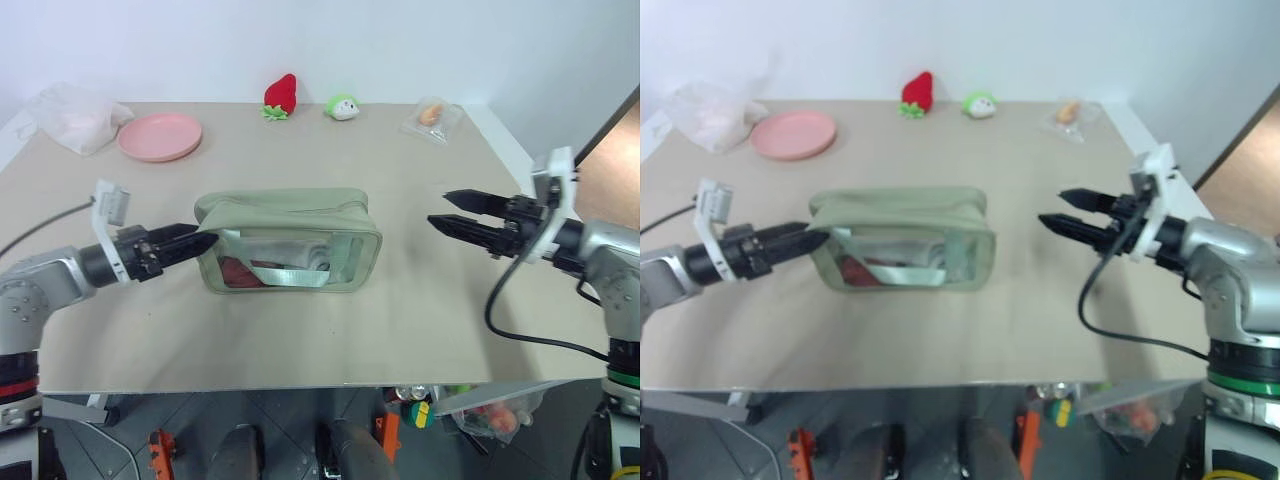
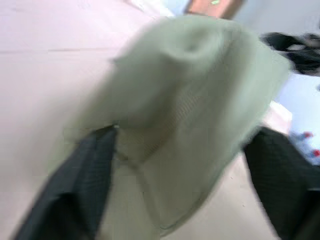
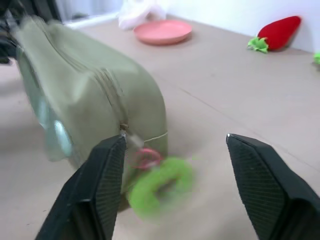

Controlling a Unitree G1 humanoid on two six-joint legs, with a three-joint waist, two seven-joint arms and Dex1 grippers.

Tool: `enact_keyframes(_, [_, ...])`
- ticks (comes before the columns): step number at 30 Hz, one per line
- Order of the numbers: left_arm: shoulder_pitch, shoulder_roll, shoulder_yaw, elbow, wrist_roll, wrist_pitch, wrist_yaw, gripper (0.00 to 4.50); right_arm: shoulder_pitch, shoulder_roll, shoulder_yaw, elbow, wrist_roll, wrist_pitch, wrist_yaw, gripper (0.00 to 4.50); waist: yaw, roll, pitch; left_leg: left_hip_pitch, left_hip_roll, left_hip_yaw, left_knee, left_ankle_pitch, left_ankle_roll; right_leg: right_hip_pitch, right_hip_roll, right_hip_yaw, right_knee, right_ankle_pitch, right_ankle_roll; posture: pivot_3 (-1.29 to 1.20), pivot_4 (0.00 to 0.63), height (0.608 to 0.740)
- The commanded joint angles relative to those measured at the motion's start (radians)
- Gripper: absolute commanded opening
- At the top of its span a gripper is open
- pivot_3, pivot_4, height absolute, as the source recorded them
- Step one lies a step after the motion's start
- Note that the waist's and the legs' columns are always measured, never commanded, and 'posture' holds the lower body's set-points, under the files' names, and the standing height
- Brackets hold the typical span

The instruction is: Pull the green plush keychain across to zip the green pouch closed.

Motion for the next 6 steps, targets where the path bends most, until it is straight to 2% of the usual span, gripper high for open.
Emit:
enact_keyframes(1, [0.091,0.1,0.06,0.017,0.062,-0.045,-0.052,4.09,0.074,-0.04,-0.104,-0.107,0.091,0.041,-0.002,3.33,-0.005,0.0,0.0,0.001,0.0,0.0,-0.001,0.0,0.0,0.0,0.0,0.0,0.0,0.0,0.0,0.0,0.15,0.74])
enact_keyframes(4, [0.156,0.124,0.106,0.072,0.094,-0.085,-0.062,4.09,0.147,-0.036,-0.118,-0.148,0.102,0.051,-0.028,3.33,-0.006,0.0,0.0,0.004,0.001,0.002,-0.002,0.0,0.0,0.001,0.001,0.002,0.0,0.0,-0.001,0.0,0.15,0.74])
enact_keyframes(6, [0.147,0.111,0.139,0.12,0.073,-0.07,-0.05,4.09,0.175,-0.023,-0.086,-0.157,0.086,0.042,-0.054,3.33,-0.005,0.0,0.0,0.005,0.002,0.002,-0.002,0.0,0.0,0.002,0.001,0.001,0.001,-0.001,-0.002,0.0,0.15,0.74])
